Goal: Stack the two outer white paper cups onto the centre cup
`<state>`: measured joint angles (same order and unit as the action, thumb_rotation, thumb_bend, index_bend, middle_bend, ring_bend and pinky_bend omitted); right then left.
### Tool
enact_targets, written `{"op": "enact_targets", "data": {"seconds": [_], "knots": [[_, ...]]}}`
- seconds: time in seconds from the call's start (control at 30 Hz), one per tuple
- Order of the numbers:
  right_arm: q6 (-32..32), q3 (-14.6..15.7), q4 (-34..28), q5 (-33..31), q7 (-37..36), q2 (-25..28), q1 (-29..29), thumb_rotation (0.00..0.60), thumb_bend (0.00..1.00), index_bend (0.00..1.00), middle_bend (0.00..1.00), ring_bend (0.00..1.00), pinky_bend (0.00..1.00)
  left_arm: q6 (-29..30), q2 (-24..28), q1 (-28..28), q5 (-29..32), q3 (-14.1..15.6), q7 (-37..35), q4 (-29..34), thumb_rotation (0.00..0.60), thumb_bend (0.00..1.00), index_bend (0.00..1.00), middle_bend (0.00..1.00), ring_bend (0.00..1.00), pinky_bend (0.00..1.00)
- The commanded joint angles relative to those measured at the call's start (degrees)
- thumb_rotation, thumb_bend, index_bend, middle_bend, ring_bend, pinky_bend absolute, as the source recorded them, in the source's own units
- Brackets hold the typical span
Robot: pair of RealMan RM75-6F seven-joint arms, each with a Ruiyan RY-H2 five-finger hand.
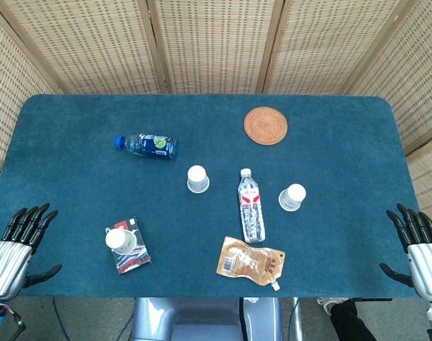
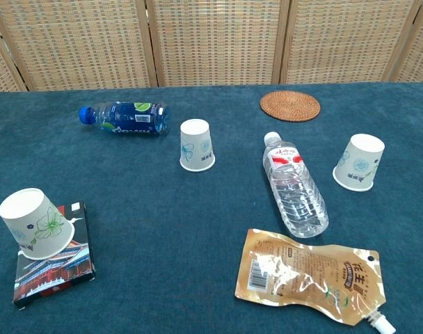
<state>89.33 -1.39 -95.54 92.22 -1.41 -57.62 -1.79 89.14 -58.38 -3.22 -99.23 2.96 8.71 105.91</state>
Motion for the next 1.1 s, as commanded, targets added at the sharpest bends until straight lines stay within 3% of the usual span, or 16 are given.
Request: {"op": "enact_targets", "data": {"seconds": [0.03,0.27,0.47,0.73,0.97,1.1], "knots": [[0.0,0.0,0.2,0.2,-0.3,-0.2,-0.1,0.6,0.0,0.0,0.0,0.0,0.0,-0.1,0.1,0.0,0.0,0.0,-0.1,0.0,0.6,0.0,0.0,0.0,0.0,0.0],[-0.8,-0.5,2.1,0.9,-2.5,-1.7,-1.3,0.6,0.0,0.0,0.0,0.0,0.0,-1.0,0.1,-0.3,0.2,0.1,-0.2,0.1,0.6,0.0,0.0,0.0,0.0,0.0],[-4.9,-3.0,4.7,0.0,-5.3,-3.3,-5.6,0.6,0.0,0.0,0.0,0.0,0.0,-1.1,-0.2,-0.3,0.7,-0.3,0.0,-0.1,0.6,0.0,0.0,0.0,0.0,0.0],[-19.3,-6.9,7.3,-1.8,-6.6,-4.1,-17.2,0.6,0.0,0.06,0.05,0.0,0.02,-2.8,-1.9,-1.1,4.2,-2.0,3.4,0.2,0.6,0.0,0.0,0.0,0.0,0.0],[-36.2,-9.7,9.7,-10.4,-5.3,-7.6,-27.6,0.6,0.0,0.15,0.16,0.12,0.15,-4.7,-3.0,-2.0,7.3,-3.0,6.0,0.7,0.6,0.0,0.0,0.0,0.0,0.0],[-42.6,-10.6,14.1,-15.4,-4.8,-11.6,-31.6,0.6,0.06,0.18,0.21,0.18,0.25,-5.2,-3.8,-2.2,8.8,-3.6,7.6,0.7,0.6,0.0,0.0,0.0,0.0,0.0]]}}
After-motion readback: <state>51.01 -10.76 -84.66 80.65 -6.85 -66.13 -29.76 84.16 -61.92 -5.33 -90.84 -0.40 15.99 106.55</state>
